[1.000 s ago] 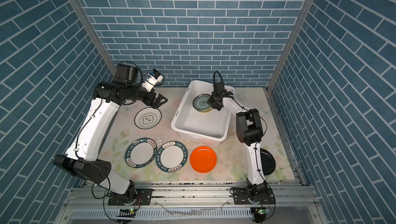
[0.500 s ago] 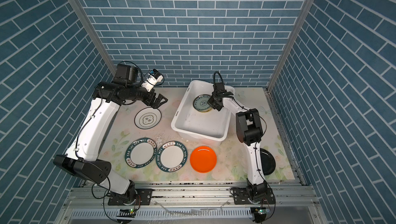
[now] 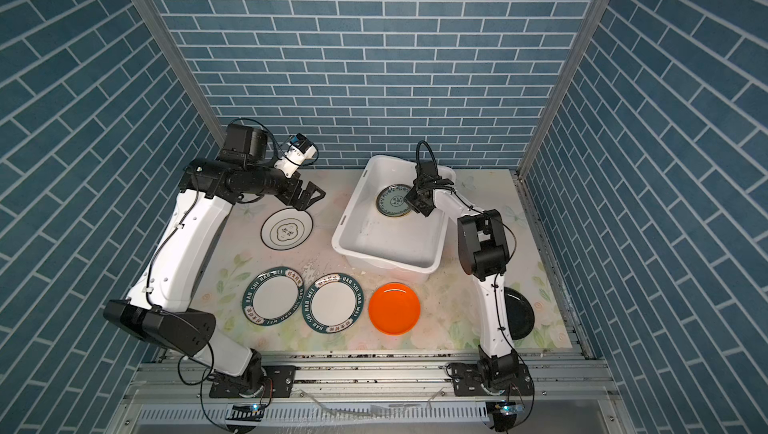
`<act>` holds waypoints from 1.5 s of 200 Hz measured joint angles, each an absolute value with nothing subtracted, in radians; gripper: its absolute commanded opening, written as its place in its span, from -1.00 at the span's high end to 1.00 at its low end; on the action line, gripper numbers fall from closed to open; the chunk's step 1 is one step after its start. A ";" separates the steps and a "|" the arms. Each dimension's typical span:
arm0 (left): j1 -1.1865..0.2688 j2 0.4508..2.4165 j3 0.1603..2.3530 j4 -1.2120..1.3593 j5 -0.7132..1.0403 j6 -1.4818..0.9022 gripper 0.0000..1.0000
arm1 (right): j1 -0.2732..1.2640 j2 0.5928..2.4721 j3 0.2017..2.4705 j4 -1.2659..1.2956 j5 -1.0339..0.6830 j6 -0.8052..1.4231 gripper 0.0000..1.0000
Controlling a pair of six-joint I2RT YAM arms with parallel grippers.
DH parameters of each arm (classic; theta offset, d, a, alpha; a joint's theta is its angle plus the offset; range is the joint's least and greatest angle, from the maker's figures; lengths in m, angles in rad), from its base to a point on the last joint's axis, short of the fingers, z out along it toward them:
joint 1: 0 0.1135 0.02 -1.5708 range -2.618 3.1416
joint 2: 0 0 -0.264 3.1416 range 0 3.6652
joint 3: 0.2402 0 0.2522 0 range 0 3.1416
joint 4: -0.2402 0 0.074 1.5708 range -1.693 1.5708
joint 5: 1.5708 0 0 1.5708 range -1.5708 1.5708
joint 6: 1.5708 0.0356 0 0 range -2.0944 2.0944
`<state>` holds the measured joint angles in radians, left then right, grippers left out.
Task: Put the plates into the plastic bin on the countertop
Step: 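Lower the blue-and-white plate onto the cream plate in the bin, then open the right gripper and raise it out of the bin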
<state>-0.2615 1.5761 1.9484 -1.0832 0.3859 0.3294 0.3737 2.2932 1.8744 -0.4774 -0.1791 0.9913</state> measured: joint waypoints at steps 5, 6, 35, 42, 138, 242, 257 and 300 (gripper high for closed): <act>-0.262 1.576 1.948 -1.083 0.386 0.329 -0.99 | 0.373 2.295 1.875 -0.476 -0.181 0.991 0.93; -0.262 1.576 1.948 -1.083 0.386 0.329 -0.99 | 0.373 2.295 1.874 -0.476 -0.181 0.991 0.93; -0.262 1.576 1.948 -1.083 0.386 0.329 -0.99 | 0.370 2.300 1.875 -0.469 -0.189 0.991 0.88; -0.262 1.576 1.948 -1.083 0.386 0.329 -0.99 | 0.370 2.301 1.874 -0.467 -0.191 0.991 0.87; -0.262 1.576 1.948 -1.083 0.386 0.329 -0.99 | 0.368 2.325 1.875 -0.465 -0.199 0.999 0.59; -0.262 1.576 1.948 -1.083 0.386 0.329 -0.99 | 0.368 2.317 1.875 -0.501 -0.186 0.986 0.47; -0.262 1.576 1.948 -1.083 0.386 0.329 -0.99 | 0.368 2.298 1.875 -0.514 -0.180 0.976 0.43; -0.262 1.576 1.948 -1.083 0.387 0.328 -0.99 | 0.368 2.200 1.899 -0.540 -0.176 0.921 0.37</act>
